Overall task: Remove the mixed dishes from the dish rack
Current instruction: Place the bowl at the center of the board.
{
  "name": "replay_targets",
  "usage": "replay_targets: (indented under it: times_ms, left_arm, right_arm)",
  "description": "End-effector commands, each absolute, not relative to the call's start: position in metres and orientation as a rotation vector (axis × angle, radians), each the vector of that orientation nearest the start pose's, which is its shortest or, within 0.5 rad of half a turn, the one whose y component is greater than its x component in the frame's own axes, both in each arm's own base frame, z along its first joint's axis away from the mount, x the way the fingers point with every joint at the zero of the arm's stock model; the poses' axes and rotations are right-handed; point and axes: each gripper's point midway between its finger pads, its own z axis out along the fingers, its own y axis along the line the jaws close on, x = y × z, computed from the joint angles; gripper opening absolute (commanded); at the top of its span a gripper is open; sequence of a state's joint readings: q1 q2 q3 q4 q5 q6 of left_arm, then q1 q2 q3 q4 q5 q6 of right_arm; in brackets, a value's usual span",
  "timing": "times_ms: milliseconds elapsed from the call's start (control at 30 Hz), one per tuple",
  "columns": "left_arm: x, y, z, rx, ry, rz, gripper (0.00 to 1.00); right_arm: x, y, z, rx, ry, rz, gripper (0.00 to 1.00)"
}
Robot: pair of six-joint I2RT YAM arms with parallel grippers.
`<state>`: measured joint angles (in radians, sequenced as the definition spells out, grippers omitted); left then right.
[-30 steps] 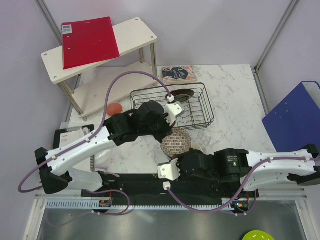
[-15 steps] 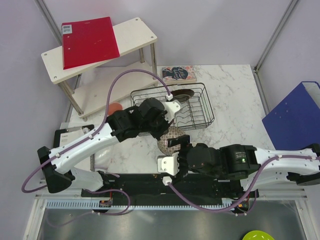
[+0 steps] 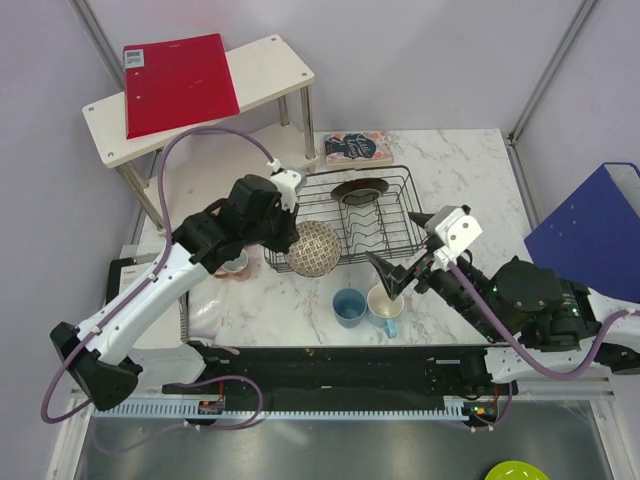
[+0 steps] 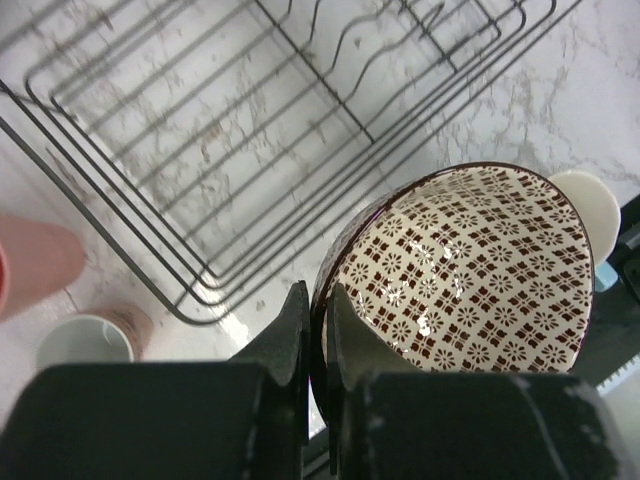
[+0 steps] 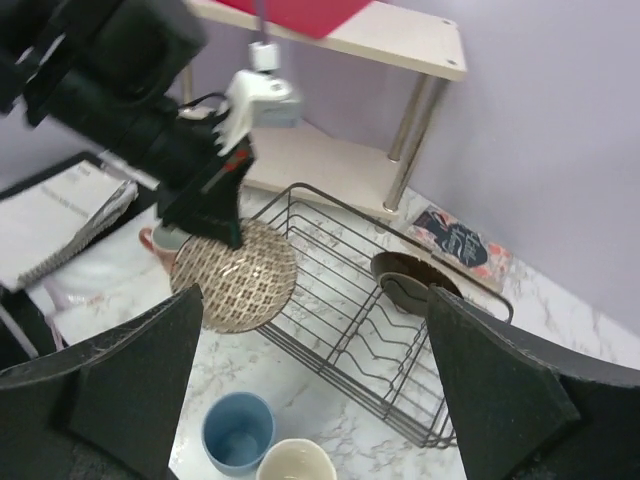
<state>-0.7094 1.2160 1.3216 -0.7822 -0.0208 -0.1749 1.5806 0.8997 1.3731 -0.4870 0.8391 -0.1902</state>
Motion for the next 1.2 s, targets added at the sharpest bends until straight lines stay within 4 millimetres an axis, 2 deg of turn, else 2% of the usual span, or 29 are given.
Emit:
replay_targets:
  times_ms: [0,133,200,233,267,333,367,500,700,900,1167]
  left_arm:
    - [0.229,-0.223,0.248,0.502,2.244,-0.576,0.02]
    - [0.211,-0.217,0.228,0.488,2.296,-0.614,0.02]
    - [0.201,-0.215,0.214,0.495,2.330,-0.634,0.02]
    - [0.199,-0.214,0.211,0.483,2.341,-0.641,0.02]
    - [0.194,-0.212,0.198,0.486,2.370,-0.637,0.02]
    - [0.192,-0.211,0.190,0.472,2.379,-0.643,0.02]
    - [0.188,-0.210,0.178,0.475,2.407,-0.645,0.02]
    - [0.186,-0.212,0.154,0.453,2.441,-0.650,0.02]
    - [0.192,-0.209,0.120,0.365,2.480,-0.611,0.02]
    - [0.203,-0.208,0.103,0.258,2.464,-0.577,0.02]
    - [0.202,-0.195,0.073,0.125,2.464,-0.541,0.02]
  right_arm:
    - [0.153,0.209,0.429,-0.320,1.511,0.454,0.98]
    - [0.157,0.193,0.416,-0.190,1.496,0.492,0.98]
    - [0.157,0.187,0.416,-0.134,1.489,0.541,0.98]
    - [0.158,0.188,0.410,-0.135,1.494,0.536,0.98]
    - [0.158,0.187,0.408,-0.128,1.497,0.534,0.98]
    - [0.158,0.190,0.402,-0.136,1.503,0.526,0.98]
    - [0.158,0.192,0.401,-0.132,1.506,0.531,0.98]
    - [0.155,0.211,0.384,-0.183,1.525,0.519,0.98]
    - [0.153,0.227,0.366,-0.209,1.547,0.524,0.98]
    - [0.151,0.224,0.356,-0.191,1.547,0.557,0.98]
    - [0.151,0.208,0.344,-0.151,1.546,0.598,0.98]
